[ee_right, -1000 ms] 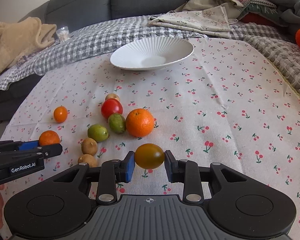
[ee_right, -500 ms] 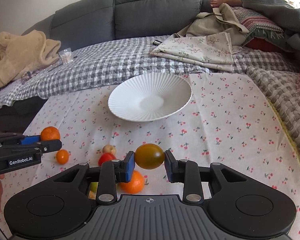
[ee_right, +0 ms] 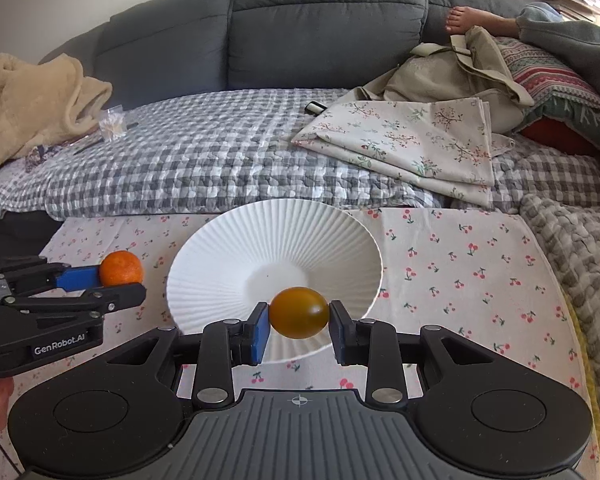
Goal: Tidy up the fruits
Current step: 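Carry both fruits over the white bowl and open both tools to drop them, then withdraw both tools from the bowl back toward the fruit pile, then grasp a brown kiwi with left tool while right tool grasps a large mandarin, then carry the kiwi and mandarin in both tools over the white bowl, then open both tools to release the kiwi and mandarin into the bowl, then move left tool to the orange tomato while right tool approaches another kiwi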
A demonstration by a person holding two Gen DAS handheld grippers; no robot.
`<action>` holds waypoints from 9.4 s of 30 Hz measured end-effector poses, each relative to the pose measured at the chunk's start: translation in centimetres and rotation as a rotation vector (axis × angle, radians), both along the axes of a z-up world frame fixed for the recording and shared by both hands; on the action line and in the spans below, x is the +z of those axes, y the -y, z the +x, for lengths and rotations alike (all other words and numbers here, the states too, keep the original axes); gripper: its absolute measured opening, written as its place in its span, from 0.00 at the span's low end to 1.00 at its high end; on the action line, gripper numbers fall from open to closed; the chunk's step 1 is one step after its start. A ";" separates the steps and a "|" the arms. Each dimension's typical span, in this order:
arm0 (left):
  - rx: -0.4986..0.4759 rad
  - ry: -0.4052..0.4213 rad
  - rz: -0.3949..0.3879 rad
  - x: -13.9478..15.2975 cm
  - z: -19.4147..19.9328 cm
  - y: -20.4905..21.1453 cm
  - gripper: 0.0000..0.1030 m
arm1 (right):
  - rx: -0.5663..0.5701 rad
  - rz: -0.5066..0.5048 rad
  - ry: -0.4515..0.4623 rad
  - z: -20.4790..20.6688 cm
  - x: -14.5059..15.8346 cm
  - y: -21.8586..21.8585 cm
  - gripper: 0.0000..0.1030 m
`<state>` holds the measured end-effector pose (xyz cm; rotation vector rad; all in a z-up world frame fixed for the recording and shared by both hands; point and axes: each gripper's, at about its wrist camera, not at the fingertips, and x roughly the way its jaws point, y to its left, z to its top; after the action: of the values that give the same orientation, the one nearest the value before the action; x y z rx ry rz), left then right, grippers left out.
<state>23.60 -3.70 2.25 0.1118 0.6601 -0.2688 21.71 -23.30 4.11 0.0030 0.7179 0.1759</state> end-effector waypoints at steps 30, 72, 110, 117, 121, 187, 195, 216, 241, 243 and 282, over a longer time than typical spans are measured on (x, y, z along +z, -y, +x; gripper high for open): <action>-0.068 -0.041 0.082 -4.2 5.0 3.3 0.48 | 0.047 -0.116 -0.051 6.4 -5.9 -1.7 0.35; 0.170 -0.071 -0.041 2.7 -13.7 -6.8 0.98 | 0.051 0.166 -0.038 -12.9 2.6 -1.5 0.96; -0.144 -0.192 -0.003 -5.2 -18.9 -0.3 0.68 | -0.007 0.063 -0.152 -12.6 -3.3 -2.4 0.93; -0.105 -0.225 -0.040 -6.5 -17.9 0.1 0.41 | -0.002 0.038 -0.160 -12.2 -3.9 -2.9 0.87; -0.095 -0.214 -0.029 -6.6 -17.6 0.2 0.28 | -0.004 0.036 -0.163 -12.0 -4.1 -2.9 0.86; 0.085 -0.039 -0.047 -0.3 -10.4 -4.9 0.25 | -0.125 0.118 -0.102 -6.6 -2.4 3.3 0.37; 0.081 -0.030 -0.057 -0.2 -6.6 -4.1 0.25 | -0.136 0.106 -0.068 -3.5 -1.8 4.5 0.37; -0.028 0.012 -0.038 -2.2 3.3 1.7 0.25 | -0.051 0.075 -0.026 3.3 -2.8 1.7 0.37; -0.045 -0.039 -0.008 -4.5 4.4 2.2 0.28 | -0.015 0.007 -0.047 4.2 -4.7 -0.3 0.39; -0.047 -0.039 -0.015 -4.2 4.2 2.0 0.28 | -0.031 0.021 -0.047 4.1 -4.6 0.3 0.39; 0.126 -0.054 -0.048 0.3 -9.4 -9.6 0.72 | -0.003 0.265 0.029 -6.9 3.0 2.4 0.78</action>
<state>14.19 5.87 2.56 0.0167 0.7111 -0.1671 14.84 -25.66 7.13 0.2539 0.6611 0.2666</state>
